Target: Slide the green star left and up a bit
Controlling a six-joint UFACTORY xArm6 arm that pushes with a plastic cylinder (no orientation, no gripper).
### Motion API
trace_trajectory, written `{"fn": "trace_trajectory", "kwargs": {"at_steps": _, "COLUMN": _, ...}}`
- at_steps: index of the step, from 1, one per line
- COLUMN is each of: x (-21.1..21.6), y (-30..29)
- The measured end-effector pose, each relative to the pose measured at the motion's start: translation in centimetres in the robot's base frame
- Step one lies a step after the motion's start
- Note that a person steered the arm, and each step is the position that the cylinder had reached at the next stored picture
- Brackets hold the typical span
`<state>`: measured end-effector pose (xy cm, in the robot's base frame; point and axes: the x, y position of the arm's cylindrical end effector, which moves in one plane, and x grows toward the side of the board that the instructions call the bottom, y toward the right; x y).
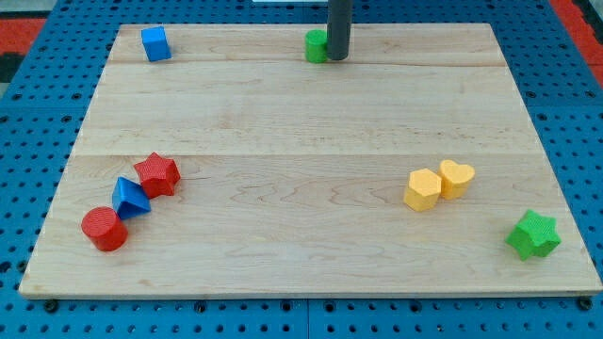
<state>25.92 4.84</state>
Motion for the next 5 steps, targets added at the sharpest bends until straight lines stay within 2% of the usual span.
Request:
{"fn": "trace_trajectory", "kwargs": {"at_steps": 1, "x": 1.0, "y": 1.8}}
{"fn": "trace_trajectory", "kwargs": {"at_steps": 3, "x": -1.1, "y": -3.9}}
{"fn": "trace_trajectory", "kwargs": {"at_steps": 4, "x": 4.5, "y": 1.7}}
{"fn": "trace_trajectory", "kwargs": {"at_steps": 5, "x": 10.9, "y": 12.9}}
